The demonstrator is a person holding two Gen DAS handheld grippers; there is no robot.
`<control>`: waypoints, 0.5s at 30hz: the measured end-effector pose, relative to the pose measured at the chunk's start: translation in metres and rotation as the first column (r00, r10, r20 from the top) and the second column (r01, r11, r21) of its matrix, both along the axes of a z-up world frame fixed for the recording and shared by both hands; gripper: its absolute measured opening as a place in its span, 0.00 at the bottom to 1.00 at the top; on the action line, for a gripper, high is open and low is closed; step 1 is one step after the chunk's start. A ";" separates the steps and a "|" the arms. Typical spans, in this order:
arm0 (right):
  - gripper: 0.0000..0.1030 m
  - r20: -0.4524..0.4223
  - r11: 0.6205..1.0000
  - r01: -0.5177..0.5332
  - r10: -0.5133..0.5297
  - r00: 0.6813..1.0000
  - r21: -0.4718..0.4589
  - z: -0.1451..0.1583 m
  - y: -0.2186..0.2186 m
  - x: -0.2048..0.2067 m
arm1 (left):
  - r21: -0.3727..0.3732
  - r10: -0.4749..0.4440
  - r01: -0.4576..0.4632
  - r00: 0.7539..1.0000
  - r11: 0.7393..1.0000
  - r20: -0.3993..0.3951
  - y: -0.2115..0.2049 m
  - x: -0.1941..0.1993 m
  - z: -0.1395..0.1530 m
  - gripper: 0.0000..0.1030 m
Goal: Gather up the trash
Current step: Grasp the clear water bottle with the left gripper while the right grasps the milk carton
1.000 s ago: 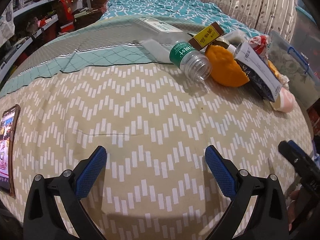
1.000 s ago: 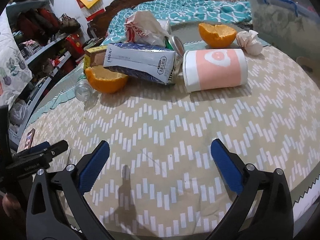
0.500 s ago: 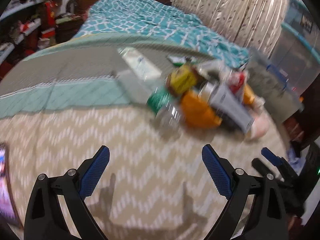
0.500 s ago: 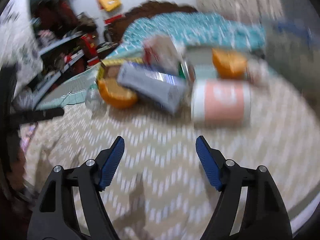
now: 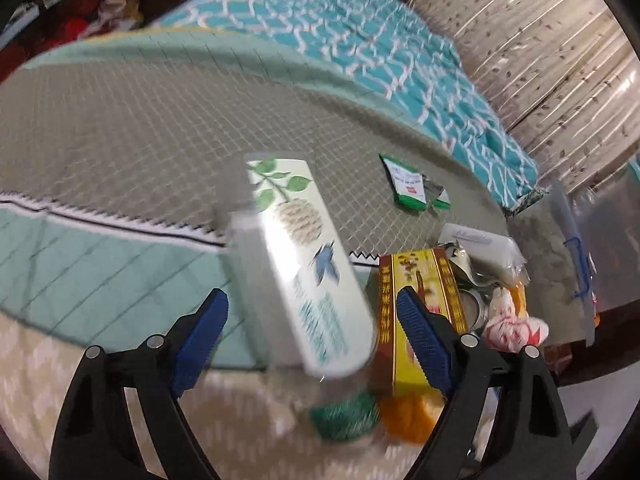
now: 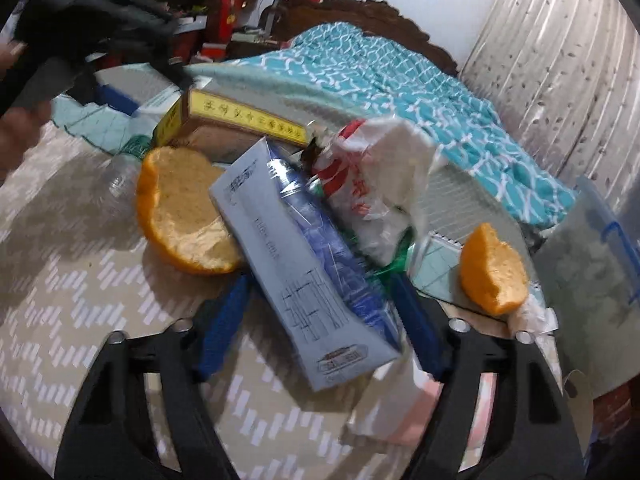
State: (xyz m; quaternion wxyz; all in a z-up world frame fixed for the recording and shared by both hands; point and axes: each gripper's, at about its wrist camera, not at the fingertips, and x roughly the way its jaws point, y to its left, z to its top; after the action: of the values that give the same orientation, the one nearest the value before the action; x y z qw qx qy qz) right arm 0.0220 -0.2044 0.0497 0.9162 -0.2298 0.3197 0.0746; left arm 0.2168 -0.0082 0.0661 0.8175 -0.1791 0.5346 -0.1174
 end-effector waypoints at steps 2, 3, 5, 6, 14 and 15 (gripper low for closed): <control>0.60 0.002 0.999 -0.007 0.006 1.000 0.042 0.004 -0.003 -0.011 | 0.057 -0.016 0.016 1.000 0.998 -0.012 -0.010 0.008 -0.007 0.74; 0.58 0.003 0.997 -0.013 0.013 1.000 0.080 0.008 -0.006 -0.020 | 0.085 -0.019 0.019 1.000 0.996 -0.001 -0.011 0.005 -0.011 0.66; 0.56 -0.026 0.980 -0.021 0.027 0.999 0.200 0.017 -0.014 -0.038 | 0.063 -0.025 0.024 0.999 0.998 0.026 -0.005 -0.001 -0.009 0.65; 0.56 -0.049 0.967 -0.023 0.037 0.998 0.253 0.019 -0.017 -0.044 | 0.050 -0.021 0.019 0.999 0.999 0.041 0.001 -0.008 -0.008 0.64; 0.57 -0.185 0.878 0.113 -0.028 0.982 0.465 0.000 -0.044 -0.095 | 0.022 -0.067 0.065 0.991 0.998 0.118 0.060 -0.102 0.001 0.63; 0.59 -0.189 0.875 0.124 -0.038 0.981 0.467 -0.004 -0.045 -0.097 | 0.013 -0.096 0.095 0.989 0.995 0.116 0.061 -0.115 0.001 0.63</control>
State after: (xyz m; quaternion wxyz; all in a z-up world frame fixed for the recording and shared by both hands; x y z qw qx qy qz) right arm -0.0751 -0.2494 0.0460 0.9154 0.0237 0.3795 0.1323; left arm 0.1017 0.0527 0.0673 0.8415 -0.1430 0.4943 -0.1646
